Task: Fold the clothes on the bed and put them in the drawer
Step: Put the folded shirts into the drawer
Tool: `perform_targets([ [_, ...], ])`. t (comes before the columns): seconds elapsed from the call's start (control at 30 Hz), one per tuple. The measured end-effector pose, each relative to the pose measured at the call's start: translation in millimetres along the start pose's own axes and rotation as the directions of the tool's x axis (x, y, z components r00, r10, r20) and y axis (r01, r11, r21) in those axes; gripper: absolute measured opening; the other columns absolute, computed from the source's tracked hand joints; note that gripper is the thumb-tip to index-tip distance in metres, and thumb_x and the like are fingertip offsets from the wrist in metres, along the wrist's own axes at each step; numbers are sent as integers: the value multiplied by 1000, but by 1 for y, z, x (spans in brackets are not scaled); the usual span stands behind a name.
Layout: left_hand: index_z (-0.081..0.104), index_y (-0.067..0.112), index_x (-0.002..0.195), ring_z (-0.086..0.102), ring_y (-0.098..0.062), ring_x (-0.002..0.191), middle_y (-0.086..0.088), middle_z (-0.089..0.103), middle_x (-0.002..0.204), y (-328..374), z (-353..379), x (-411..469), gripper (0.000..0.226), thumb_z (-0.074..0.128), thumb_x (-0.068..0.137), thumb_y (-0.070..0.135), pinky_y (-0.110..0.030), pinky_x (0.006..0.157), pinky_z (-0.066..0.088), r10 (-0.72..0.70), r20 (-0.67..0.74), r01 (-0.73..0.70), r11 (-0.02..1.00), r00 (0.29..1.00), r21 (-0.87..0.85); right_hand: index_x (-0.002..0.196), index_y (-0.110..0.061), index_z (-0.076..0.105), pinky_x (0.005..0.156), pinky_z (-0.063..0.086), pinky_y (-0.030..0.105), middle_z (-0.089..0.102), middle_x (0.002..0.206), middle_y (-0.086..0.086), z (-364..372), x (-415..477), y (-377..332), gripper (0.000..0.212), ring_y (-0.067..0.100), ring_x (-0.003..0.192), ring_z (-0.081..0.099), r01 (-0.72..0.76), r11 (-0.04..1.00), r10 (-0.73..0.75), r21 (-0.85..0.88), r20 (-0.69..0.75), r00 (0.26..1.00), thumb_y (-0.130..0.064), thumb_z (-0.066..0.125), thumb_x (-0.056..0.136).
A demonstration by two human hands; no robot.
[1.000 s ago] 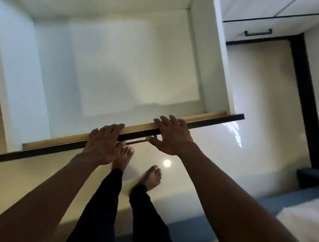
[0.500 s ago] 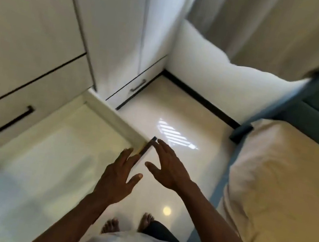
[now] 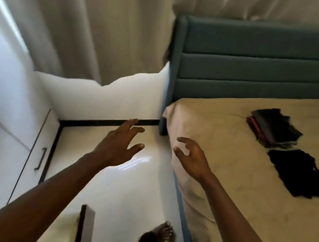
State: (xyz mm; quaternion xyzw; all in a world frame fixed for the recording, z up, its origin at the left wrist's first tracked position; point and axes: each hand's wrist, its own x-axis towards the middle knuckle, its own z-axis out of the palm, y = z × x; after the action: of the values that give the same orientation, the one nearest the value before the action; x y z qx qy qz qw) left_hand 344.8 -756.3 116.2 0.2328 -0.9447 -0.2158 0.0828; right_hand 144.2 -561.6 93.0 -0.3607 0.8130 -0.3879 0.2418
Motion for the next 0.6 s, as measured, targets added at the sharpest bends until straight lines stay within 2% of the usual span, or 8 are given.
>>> perform_targets([
  [0.1, 48, 30, 148, 30, -19, 152, 3, 24, 168, 20, 19, 90, 55, 59, 98, 52, -44, 118, 36, 56, 110, -55, 998, 992, -12, 130, -22, 64, 99, 49, 31, 59, 134, -2, -47, 29, 41, 33, 16, 114, 59, -170, 979, 178, 110, -74, 981, -26, 67, 97],
  [0.17, 48, 30, 147, 30, -20, 152, 2, 26, 167, 31, 34, 132, 66, 49, 93, 66, -45, 116, 38, 89, 182, -88, 996, 979, -12, 122, -24, 67, 91, 54, 32, 66, 126, -1, -69, 40, 65, 26, 15, 102, 66, -263, 943, 293, 206, -128, 948, -23, 67, 97],
  [0.23, 47, 30, 148, 30, -19, 152, 2, 27, 166, 45, 55, 180, 76, 38, 86, 74, -44, 114, 40, 136, 261, -141, 990, 956, 0, 115, -23, 68, 85, 53, 28, 70, 115, 0, -93, 54, 95, 18, 14, 94, 67, -342, 886, 411, 313, -189, 892, -19, 67, 97],
  [0.3, 46, 32, 148, 32, -19, 151, 4, 26, 167, 56, 79, 226, 70, 48, 90, 71, -43, 113, 39, 159, 315, -170, 985, 936, 8, 109, -22, 71, 88, 54, 33, 71, 103, -2, -113, 68, 126, 13, 18, 96, 67, -386, 825, 512, 414, -257, 819, -19, 67, 97],
  [0.37, 45, 32, 148, 35, -19, 148, 4, 26, 166, 68, 99, 263, 63, 59, 94, 61, -43, 111, 39, 170, 345, -180, 984, 923, -3, 108, -18, 72, 76, 51, 31, 69, 91, -3, -127, 75, 149, 13, 19, 87, 65, -431, 743, 612, 511, -259, 747, -20, 66, 97],
  [0.43, 45, 32, 149, 37, -20, 147, 4, 28, 165, 78, 119, 294, 65, 61, 93, 61, -43, 111, 39, 181, 381, -187, 982, 907, -23, 104, -19, 71, 66, 46, 27, 68, 89, 0, -140, 80, 162, 10, 17, 79, 63, -460, 642, 701, 613, -228, 676, -19, 63, 99],
  [0.53, 40, 32, 151, 38, -20, 146, 3, 28, 165, 94, 153, 347, 79, 48, 85, 75, -44, 114, 39, 224, 458, -230, 972, 860, -42, 107, -17, 70, 64, 44, 27, 68, 95, 4, -159, 94, 183, 11, 18, 77, 63, -476, 521, 774, 709, -158, 613, -18, 62, 99],
  [0.6, 37, 32, 152, 39, -20, 145, 4, 26, 165, 104, 181, 386, 77, 49, 87, 70, -44, 115, 38, 241, 490, -251, 967, 838, -46, 112, -15, 69, 69, 46, 30, 69, 101, 4, -172, 109, 196, 15, 20, 83, 65, -470, 461, 807, 753, -136, 574, -21, 63, 99],
])
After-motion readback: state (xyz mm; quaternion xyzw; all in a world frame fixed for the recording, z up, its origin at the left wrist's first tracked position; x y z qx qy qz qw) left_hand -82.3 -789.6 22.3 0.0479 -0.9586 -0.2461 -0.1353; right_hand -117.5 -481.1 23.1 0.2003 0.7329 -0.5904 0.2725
